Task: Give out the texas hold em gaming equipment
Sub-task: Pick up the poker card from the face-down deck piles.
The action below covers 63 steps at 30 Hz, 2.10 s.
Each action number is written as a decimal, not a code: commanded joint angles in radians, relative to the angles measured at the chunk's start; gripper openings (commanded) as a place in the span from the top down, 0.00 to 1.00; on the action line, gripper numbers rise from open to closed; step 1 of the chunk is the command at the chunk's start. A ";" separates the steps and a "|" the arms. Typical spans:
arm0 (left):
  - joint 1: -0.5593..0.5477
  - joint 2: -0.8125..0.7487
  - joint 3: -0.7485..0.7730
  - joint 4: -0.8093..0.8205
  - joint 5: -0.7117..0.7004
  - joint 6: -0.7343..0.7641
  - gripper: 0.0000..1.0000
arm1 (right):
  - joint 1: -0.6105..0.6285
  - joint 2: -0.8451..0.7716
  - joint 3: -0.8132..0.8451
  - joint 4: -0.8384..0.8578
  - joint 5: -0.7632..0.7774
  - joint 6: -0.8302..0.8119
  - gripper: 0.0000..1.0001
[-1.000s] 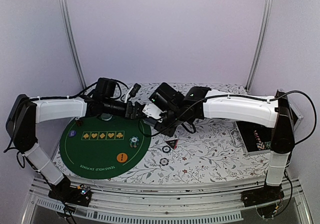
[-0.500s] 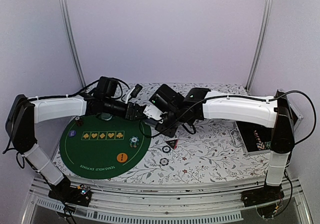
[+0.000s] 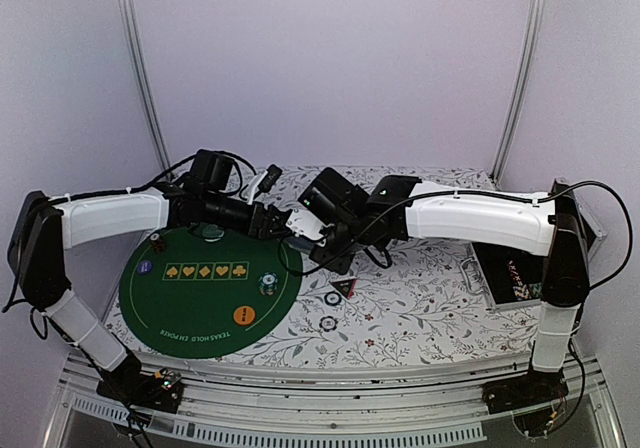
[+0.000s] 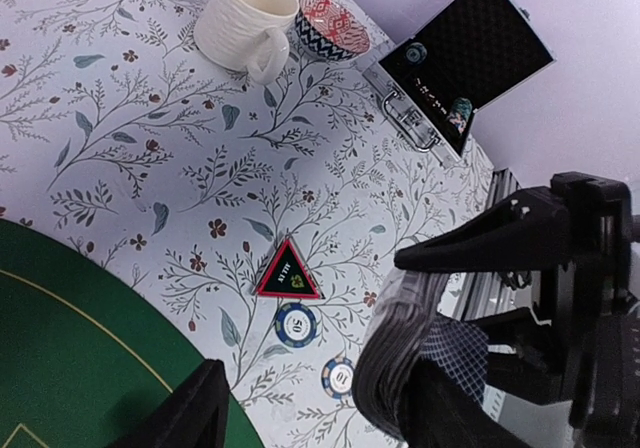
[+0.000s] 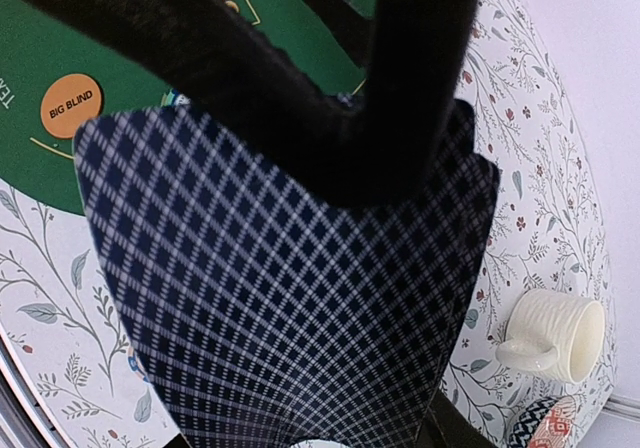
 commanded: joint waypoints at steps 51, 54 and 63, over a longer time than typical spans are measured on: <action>0.003 -0.102 0.061 -0.132 0.105 0.114 1.00 | -0.005 0.003 -0.033 0.040 0.050 0.000 0.55; 0.012 -0.114 0.053 -0.118 0.119 0.103 1.00 | -0.007 -0.001 -0.035 0.046 0.045 0.001 0.55; 0.078 -0.151 0.025 -0.119 0.114 0.090 1.00 | -0.016 -0.021 -0.056 0.059 0.033 0.010 0.55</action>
